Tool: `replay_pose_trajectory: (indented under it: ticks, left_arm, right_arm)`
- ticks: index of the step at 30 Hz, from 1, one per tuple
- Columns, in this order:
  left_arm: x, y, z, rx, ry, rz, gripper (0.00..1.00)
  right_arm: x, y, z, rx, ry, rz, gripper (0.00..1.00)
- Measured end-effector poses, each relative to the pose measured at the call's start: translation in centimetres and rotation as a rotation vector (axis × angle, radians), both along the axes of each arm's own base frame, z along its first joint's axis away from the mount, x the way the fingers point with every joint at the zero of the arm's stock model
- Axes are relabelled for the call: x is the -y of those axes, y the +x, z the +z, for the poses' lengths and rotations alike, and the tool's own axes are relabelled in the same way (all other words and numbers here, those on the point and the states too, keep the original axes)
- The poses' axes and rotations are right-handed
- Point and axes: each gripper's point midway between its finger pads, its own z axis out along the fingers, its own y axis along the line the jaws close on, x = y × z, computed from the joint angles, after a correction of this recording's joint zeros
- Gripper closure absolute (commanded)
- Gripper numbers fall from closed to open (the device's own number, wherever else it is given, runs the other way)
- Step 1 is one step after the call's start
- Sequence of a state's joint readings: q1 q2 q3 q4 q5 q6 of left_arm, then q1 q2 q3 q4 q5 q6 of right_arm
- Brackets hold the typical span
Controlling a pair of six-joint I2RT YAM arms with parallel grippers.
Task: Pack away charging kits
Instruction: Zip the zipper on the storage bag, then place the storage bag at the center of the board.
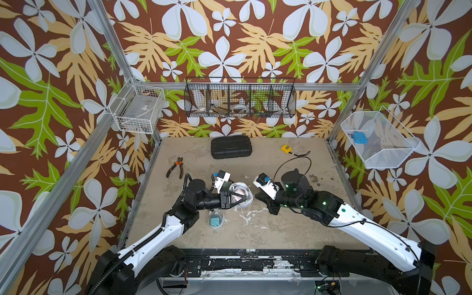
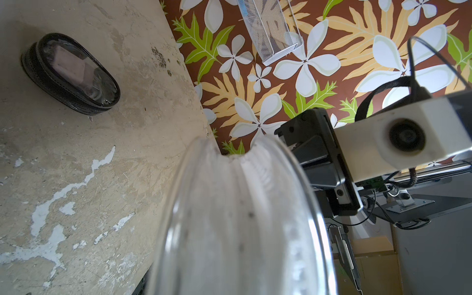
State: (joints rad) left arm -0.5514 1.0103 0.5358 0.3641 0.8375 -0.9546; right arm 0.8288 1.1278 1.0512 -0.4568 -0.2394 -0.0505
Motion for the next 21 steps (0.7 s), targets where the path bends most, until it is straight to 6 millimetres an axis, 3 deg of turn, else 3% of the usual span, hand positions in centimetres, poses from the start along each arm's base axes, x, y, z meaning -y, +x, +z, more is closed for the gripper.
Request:
replay_pose_trajectory:
  ticks: [9,11,13,16,20,21]
  left_arm:
    - [0.4,-1.4,-1.6,-0.017,-0.006,-0.016,1.00]
    - [0.6,-2.9,-2.9,-0.072,0.019,-0.087,1.00]
    - [0.4,-3.3,-4.0,-0.102,0.044,-0.098,1.00]
    - [0.3,-2.8,-5.5,-0.124,0.068,-0.067,1.00]
    - [0.8,-1.8,-8.2,-0.132,0.127,-0.044,1.00]
    - [1.1,-1.6,-9.2,-0.139,0.150,-0.046,1.00]
  right_arm:
    - [0.2,0.1,-0.2,0.008,0.018,-0.021,1.00]
    - [1.2,2.5,1.7,0.110,0.044,-0.133,1.00]
    - [2.1,3.3,3.3,0.174,0.074,-0.197,1.00]
    - [3.3,3.3,4.1,0.192,0.093,-0.255,0.70]
    - [4.6,3.4,2.7,0.145,0.049,-0.321,0.48]
    - [4.8,3.2,1.9,0.124,0.032,-0.323,0.32]
